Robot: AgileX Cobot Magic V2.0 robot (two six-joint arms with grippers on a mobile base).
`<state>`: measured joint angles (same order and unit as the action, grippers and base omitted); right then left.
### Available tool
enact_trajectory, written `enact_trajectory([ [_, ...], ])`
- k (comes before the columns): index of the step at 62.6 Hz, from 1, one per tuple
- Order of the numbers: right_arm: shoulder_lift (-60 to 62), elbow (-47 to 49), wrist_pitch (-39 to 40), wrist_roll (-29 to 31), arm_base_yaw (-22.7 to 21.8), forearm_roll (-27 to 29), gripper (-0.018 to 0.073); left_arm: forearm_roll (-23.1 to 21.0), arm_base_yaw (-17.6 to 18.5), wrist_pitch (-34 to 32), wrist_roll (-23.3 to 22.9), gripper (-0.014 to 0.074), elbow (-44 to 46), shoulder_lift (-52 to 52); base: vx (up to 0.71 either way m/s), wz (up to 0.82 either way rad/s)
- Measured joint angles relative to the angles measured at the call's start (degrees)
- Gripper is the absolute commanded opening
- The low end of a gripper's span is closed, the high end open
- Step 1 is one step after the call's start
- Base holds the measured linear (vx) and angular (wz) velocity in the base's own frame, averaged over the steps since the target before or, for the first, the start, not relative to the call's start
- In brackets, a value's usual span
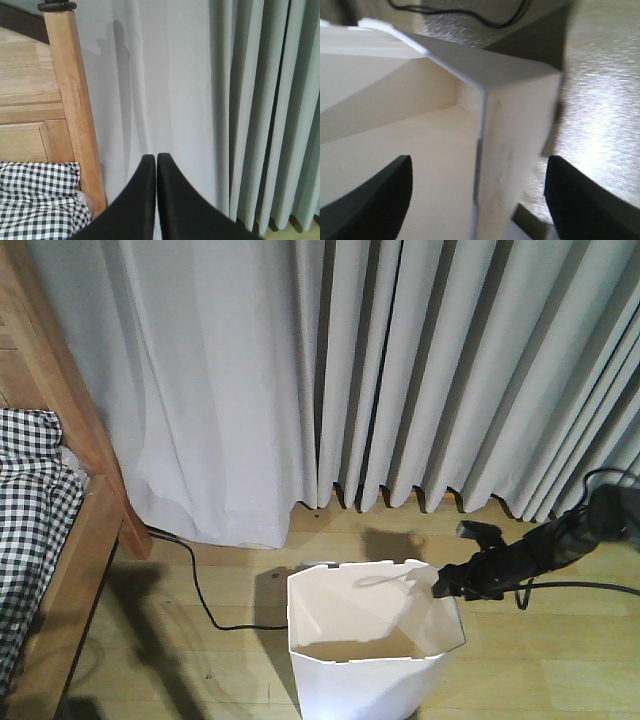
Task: Move trash bin to bedside with robot
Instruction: 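Lower the bin onto the floor beside the bed with the right gripper, then open the right gripper and raise it away from the bin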
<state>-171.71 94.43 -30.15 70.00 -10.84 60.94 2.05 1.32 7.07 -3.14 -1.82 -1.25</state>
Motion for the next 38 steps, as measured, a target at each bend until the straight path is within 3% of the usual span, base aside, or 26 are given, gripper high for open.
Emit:
enact_trajectory([
  [12,11.28,-14.25,6.54,7.63,0.00,3.20,0.0531,0.00,0.00,0.00,0.00,-0.0006,0.00,0.00,0.00,0.00],
  [38,49.08,-42.07,14.88,8.79,0.00,2.34,0.0531,0.00,0.00,0.00,0.00,-0.0006,0.00,0.00,0.00,0.00],
])
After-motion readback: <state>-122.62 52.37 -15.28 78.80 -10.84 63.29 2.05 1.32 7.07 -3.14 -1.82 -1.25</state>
